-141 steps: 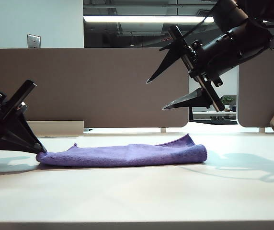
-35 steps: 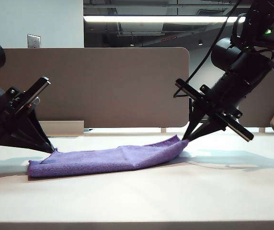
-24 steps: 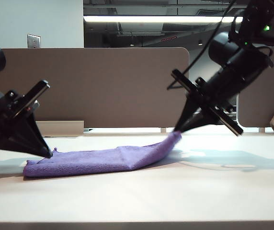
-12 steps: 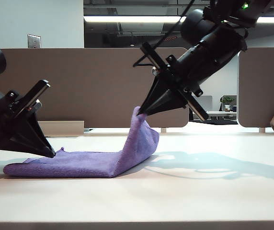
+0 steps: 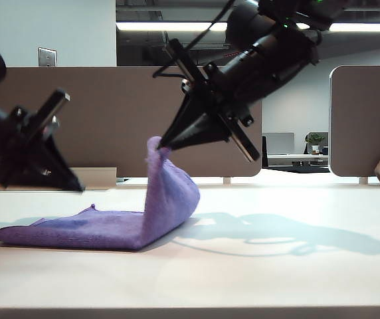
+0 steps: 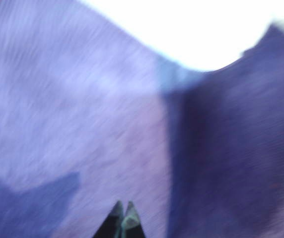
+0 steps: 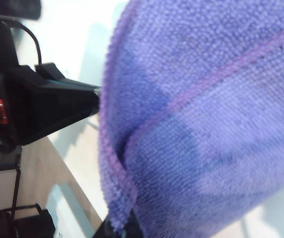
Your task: Fold the bottom of the cloth upward, then fold it vertically to form a square shape.
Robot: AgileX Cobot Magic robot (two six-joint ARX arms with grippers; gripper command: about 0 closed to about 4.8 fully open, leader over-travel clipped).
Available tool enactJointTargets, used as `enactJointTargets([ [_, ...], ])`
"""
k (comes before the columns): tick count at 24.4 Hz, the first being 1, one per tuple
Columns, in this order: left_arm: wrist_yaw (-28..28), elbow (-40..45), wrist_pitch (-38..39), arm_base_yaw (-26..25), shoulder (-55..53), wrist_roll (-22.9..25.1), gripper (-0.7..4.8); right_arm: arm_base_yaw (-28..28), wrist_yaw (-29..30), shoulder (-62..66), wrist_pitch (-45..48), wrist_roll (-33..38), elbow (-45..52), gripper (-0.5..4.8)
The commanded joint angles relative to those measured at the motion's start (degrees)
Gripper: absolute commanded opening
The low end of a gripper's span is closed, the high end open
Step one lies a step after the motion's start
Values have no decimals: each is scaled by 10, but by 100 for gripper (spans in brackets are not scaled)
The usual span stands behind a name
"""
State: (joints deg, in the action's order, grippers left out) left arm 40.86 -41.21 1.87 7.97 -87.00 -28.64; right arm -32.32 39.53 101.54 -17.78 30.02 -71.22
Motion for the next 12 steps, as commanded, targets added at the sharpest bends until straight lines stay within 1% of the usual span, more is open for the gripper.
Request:
enactJointTargets([
  [1,-10,-2,-27,-1,35,-6,-3,-12,-1,-4,18,7,-12,-2],
  [5,-14,-2,-29,-1,72,-5,-3,-25,5,-4,32,15,-12,-2],
  [7,-24,-2,-28,-1,95,-5,-3,-31,5,-3,42,17,-12,-2],
  [9,-36,-1,-22,-1,132,-4,-3,-42,7,7,67,41,-12,-2],
  [12,-37,-1,-7,-1,155,-3,-3,-52,16,22,88,56,-12,-2],
])
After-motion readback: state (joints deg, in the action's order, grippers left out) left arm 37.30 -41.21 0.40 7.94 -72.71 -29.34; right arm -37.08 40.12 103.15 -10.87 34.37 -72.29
